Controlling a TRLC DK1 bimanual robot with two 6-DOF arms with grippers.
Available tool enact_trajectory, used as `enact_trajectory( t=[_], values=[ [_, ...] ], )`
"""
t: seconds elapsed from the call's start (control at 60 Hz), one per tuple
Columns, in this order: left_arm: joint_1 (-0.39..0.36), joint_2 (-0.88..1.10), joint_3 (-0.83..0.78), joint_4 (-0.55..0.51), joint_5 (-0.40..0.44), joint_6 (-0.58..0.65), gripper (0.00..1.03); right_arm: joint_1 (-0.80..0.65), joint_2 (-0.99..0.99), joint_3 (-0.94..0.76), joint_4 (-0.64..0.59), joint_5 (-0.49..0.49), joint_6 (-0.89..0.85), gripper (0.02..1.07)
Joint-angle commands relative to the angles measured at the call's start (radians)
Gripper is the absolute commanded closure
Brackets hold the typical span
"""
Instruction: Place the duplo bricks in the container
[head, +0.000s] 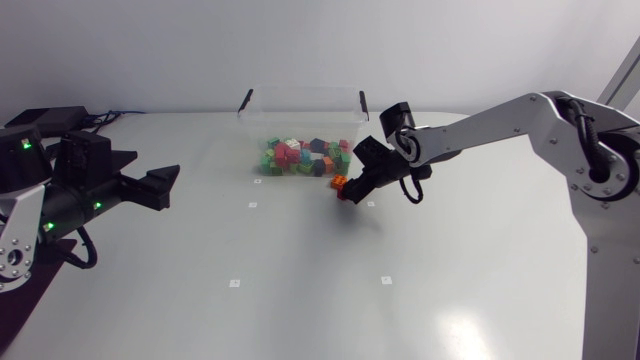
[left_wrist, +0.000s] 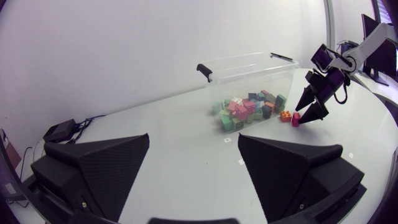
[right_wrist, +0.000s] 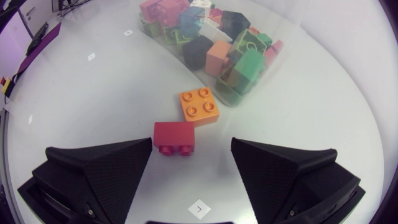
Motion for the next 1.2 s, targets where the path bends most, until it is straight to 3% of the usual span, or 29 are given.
enact_trajectory(
  t=[0.0, 0.317, 0.567, 1.183],
  values=[
    [0.018, -0.022, -0.026, 0.02, 0.0, -0.015, 0.04, -0.011, 0.046, 0.044, 0.012, 0.0, -0.021, 0.15],
    [0.049, -0.088, -0.069, 0.019, 0.0, -0.016, 0.04, 0.002, 0.098, 0.092, 0.003, -0.002, -0.037, 0.18],
    [0.064, -0.165, -0.112, 0.02, 0.0, -0.016, 0.04, 0.022, 0.078, 0.062, 0.015, 0.004, -0.03, 0.8],
    [0.069, -0.515, -0.295, 0.0, 0.0, -0.122, 0.04, 0.061, -0.37, -0.18, -0.045, 0.052, 0.014, 0.81]
  ],
)
